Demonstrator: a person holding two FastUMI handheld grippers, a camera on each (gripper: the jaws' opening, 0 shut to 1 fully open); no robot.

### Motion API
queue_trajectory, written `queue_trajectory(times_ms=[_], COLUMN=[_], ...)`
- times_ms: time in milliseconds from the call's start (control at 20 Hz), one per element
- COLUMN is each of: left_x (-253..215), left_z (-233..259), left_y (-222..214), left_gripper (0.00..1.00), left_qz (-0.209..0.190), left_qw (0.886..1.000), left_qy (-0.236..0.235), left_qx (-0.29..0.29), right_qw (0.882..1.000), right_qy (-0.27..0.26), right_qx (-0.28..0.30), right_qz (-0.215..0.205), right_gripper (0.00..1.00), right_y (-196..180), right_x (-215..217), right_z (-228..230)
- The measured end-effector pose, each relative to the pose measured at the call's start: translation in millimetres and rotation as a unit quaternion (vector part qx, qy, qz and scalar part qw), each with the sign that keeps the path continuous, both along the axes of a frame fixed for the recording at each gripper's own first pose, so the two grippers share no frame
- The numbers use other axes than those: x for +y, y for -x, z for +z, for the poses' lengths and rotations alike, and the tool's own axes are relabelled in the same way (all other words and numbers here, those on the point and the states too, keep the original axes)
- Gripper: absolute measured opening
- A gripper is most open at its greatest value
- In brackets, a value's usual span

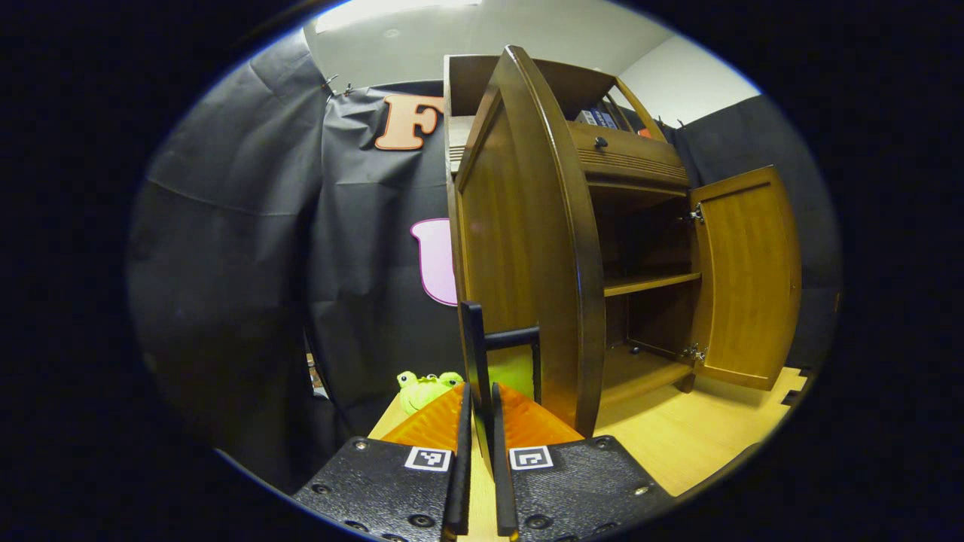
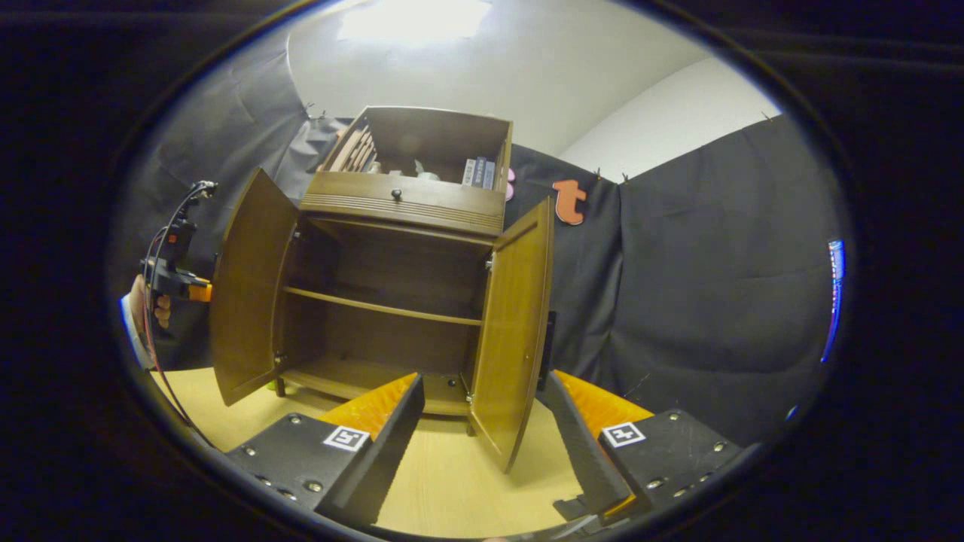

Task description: Open the right door of the double-door shoe cabinet with the right hand, and open the left door with the left hand.

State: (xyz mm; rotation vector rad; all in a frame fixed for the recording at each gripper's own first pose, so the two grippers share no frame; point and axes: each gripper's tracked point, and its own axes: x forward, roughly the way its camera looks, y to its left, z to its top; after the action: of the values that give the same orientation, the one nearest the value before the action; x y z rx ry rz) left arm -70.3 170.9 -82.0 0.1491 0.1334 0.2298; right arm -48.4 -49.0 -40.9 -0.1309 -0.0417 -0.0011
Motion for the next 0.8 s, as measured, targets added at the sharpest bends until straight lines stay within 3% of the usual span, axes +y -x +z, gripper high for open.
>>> queue_trajectory(times_ms=[100,150,450,500,600,800], left_x=[5,8,31,37,39,43], left_z=[0,1,3,2,2,2], left_y=[2,3,11,12,14,22], left_gripper=[0.12,0.12,0.14,0.16,0.16,0.23], left_qz=[-0.002,-0.006,-0.037,-0.037,-0.048,-0.072], left_qw=[1.000,1.000,0.998,0.998,0.997,0.995], left_qy=[0.010,0.013,0.045,0.050,0.059,0.063], left_qx=[0.001,0.000,-0.010,-0.008,-0.007,-0.005], right_qw=[1.000,1.000,0.999,0.999,0.999,0.999], right_qy=[-0.002,-0.003,0.000,-0.004,0.001,0.003], right_qx=[0.009,0.011,0.018,0.017,0.007,-0.009], right_qz=[0.009,0.014,0.036,0.045,0.046,0.052], right_gripper=[0.94,0.99,0.99,0.94,0.99,0.99], right_y=[-1,-2,-1,1,4,10], right_x=[5,8,24,29,30,40], right_z=[-5,-6,-10,-8,-2,7])
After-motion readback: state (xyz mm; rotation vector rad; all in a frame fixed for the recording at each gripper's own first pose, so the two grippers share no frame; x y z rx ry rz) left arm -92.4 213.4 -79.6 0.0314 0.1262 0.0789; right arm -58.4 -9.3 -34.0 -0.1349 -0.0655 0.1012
